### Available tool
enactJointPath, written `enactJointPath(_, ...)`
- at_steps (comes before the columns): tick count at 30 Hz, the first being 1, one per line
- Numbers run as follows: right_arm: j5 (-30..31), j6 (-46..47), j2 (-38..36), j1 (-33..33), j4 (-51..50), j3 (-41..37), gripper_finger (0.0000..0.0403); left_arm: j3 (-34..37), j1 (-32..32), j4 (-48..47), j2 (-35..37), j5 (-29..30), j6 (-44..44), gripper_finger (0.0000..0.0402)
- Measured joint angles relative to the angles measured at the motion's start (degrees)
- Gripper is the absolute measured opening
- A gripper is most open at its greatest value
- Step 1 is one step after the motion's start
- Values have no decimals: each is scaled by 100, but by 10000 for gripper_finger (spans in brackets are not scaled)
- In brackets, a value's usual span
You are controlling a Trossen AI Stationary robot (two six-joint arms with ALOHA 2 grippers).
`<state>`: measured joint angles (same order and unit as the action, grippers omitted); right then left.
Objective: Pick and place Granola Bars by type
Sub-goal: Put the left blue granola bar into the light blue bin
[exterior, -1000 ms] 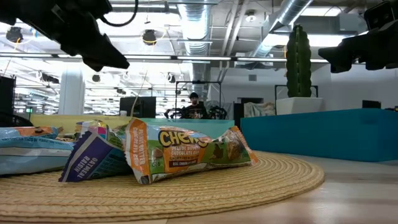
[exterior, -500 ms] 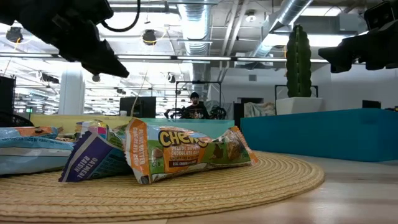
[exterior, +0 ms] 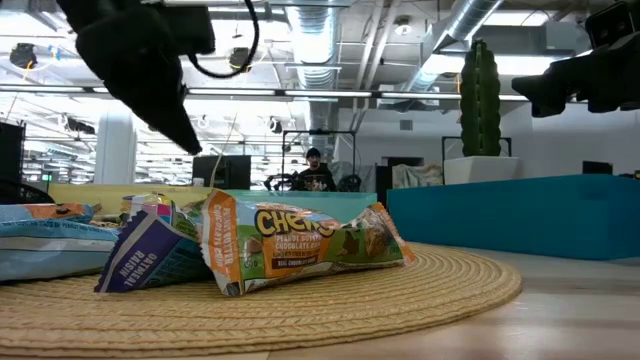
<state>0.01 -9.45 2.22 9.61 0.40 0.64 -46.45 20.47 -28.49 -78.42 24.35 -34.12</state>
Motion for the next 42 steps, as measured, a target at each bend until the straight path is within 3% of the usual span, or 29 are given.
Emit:
enactJointPath(9,1,-1,1,1,0,0,244,-516,-134,-1564,-473,-1108,-1374,92)
enactJointPath(15,1,-1,1,1,0,0,244,-508,-136,-2185,-489,-1359,-1958,92)
enactJointPath(23,2,-2,0,2,-2,0,244,-505,212,-2156,-489,-2076,-2503,92)
enactJointPath(30,2,-1,1,2,-2,0,244,-505,542,-2149,-489,-2605,-3496,92)
enactJointPath(37,1,-1,0,2,0,0,244,-505,1035,-2149,-489,-2676,-4336,92)
enactJointPath(42,2,-2,0,2,0,0,244,-503,1438,-2149,-489,-2281,-5053,92)
